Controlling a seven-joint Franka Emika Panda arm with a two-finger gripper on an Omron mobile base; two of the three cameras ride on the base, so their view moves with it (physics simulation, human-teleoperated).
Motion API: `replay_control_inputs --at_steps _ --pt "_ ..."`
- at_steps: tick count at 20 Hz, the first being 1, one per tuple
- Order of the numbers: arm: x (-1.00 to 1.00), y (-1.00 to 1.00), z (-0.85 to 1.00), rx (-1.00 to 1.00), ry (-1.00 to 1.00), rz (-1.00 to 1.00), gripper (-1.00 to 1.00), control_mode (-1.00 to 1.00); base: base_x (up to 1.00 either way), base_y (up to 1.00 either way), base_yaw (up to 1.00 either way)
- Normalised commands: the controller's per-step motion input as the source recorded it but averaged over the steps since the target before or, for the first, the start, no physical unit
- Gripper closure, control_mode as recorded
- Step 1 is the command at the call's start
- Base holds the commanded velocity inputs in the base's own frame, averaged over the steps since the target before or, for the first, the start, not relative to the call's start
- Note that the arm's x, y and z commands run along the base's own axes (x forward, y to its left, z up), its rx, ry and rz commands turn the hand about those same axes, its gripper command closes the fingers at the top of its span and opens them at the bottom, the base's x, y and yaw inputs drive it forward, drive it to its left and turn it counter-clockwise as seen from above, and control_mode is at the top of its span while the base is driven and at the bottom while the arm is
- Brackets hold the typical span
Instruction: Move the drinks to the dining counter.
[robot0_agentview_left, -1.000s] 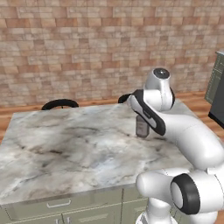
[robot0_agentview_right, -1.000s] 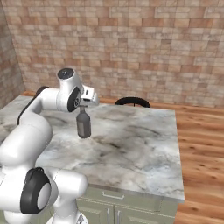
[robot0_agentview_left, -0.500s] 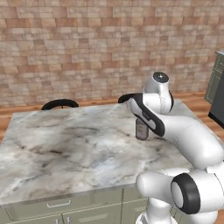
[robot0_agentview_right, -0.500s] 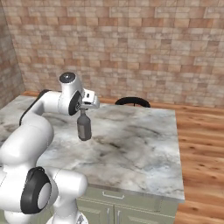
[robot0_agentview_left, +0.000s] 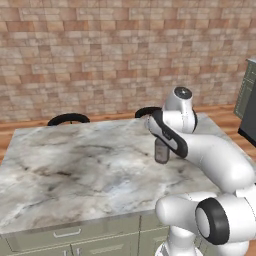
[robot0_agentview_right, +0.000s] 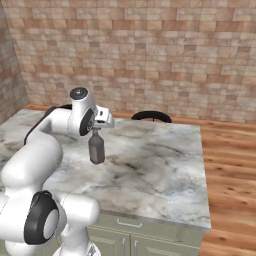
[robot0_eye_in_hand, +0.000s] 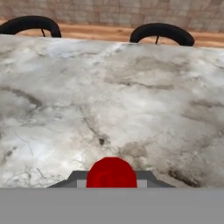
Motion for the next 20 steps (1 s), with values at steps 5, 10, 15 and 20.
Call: replay_control_inputs --at_steps 5,10,15,20 --pt "0.05 0.0 -0.2 0.0 0.03 0.01 1.0 -1.0 0.0 0.0 0.0" --pt "0.06 0.0 -0.21 0.0 0.03 0.01 1.0 -1.0 0.0 0.0 0.0" --pt "0.04 0.0 -0.2 0.0 0.02 0.01 1.0 -1.0 0.0 0.0 0.0" --pt "0.01 0.0 -0.2 0.0 0.01 0.01 1.0 -1.0 0.0 0.0 0.0"
